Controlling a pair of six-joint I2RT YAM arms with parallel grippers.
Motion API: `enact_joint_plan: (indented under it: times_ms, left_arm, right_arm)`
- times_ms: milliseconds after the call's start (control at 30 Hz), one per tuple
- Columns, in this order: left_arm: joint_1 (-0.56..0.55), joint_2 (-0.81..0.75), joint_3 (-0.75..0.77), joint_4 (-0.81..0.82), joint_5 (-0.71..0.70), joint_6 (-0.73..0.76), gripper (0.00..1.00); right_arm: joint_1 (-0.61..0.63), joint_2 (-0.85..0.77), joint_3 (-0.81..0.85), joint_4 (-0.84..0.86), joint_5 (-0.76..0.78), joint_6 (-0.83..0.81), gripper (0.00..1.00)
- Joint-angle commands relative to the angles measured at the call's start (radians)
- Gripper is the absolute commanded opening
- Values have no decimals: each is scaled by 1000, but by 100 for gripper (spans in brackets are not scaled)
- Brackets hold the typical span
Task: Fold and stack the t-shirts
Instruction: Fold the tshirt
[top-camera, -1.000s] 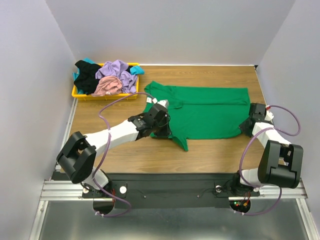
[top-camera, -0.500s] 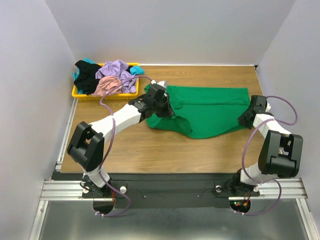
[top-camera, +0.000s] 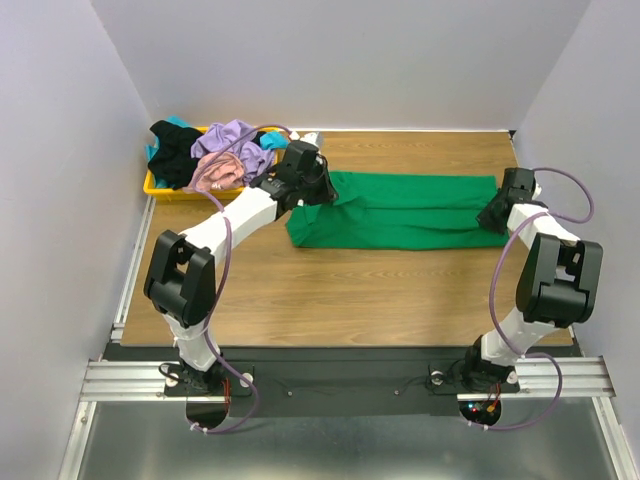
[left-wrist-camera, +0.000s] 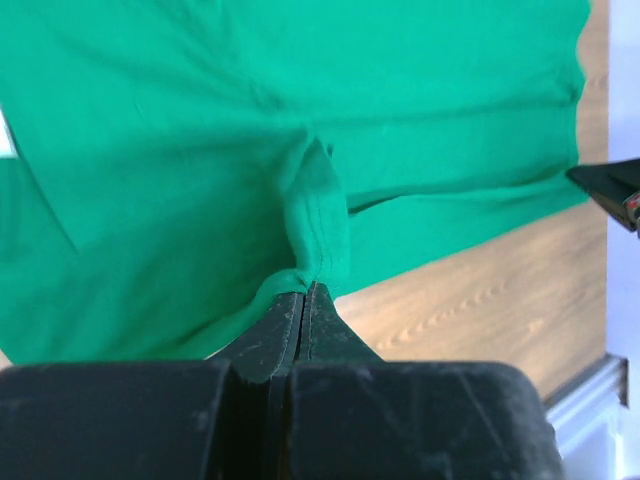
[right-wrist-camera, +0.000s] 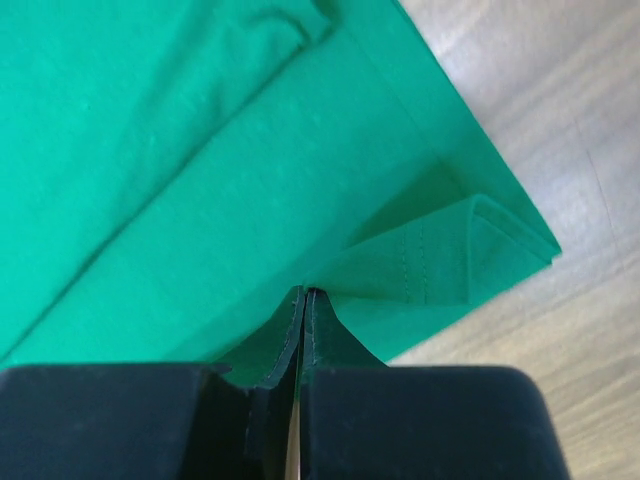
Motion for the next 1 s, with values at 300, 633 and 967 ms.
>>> enact_joint_plan:
  times_ms: [300, 633, 967]
  left_arm:
    - [68, 54, 132, 80, -25, 108, 0]
    - [153, 296, 311, 88, -31, 131, 0]
    - [212, 398, 563, -98, -49, 163, 98]
  right_arm:
    - [-1, 76, 120, 2, 0, -39, 1]
    - [-1, 211, 252, 0, -30, -68, 16]
    - [-1, 141, 346, -24, -116, -133, 100]
